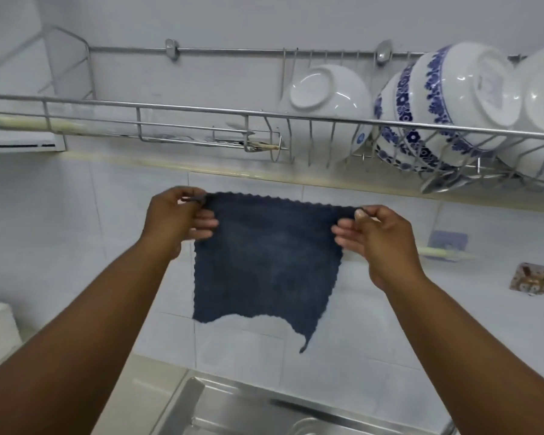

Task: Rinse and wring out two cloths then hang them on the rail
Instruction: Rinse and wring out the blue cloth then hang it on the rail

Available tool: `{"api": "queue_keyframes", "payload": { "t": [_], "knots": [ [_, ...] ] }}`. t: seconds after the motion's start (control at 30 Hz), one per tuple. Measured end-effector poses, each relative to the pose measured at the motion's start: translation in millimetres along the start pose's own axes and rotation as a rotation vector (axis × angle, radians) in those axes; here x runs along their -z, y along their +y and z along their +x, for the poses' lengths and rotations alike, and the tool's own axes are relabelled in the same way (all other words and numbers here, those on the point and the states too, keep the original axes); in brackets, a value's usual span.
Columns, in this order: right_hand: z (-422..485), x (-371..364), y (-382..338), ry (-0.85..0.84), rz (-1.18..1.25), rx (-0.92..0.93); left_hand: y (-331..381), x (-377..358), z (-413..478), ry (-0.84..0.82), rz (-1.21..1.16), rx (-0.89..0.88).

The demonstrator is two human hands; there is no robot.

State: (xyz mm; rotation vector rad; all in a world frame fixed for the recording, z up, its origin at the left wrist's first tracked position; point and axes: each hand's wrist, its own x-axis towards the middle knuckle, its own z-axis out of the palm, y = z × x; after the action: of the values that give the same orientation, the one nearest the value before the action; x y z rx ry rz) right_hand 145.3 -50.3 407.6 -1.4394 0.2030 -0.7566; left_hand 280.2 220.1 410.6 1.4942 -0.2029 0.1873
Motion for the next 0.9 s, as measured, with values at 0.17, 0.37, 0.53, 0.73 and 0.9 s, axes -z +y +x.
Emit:
{"api": "queue_keyframes", "payload": {
  "t": [0.17, 0.37, 0.53, 0.73, 0.9],
  "knots": [
    [21.0, -23.3, 17.9, -0.046, -0.230, 0.282, -3.6, -12.1, 30.5, -0.008, -0.036, -0.162],
    [22.3, -25.1, 55.8, -0.260, -0.759, 0.397, -45.3, -12.9, 52.1, -0.110, 0.486, -0.362],
    [23.7, -20.9, 74.4, -0.326, -1.338, 0.612, -71.2, -6.1, 66.6, -0.150, 1.018, -0.603],
    [39.2, -52.8, 43.5, -0.241, -1.446, 0.214, -60.7, -14.8, 87.3, 0.109, 1.320, -0.715],
    [51.5, -63.0, 32.9, -0.150, -1.615, 0.222, -45.3, -29.2, 98.3, 0.109, 1.386, -0.340]
  ]
}}
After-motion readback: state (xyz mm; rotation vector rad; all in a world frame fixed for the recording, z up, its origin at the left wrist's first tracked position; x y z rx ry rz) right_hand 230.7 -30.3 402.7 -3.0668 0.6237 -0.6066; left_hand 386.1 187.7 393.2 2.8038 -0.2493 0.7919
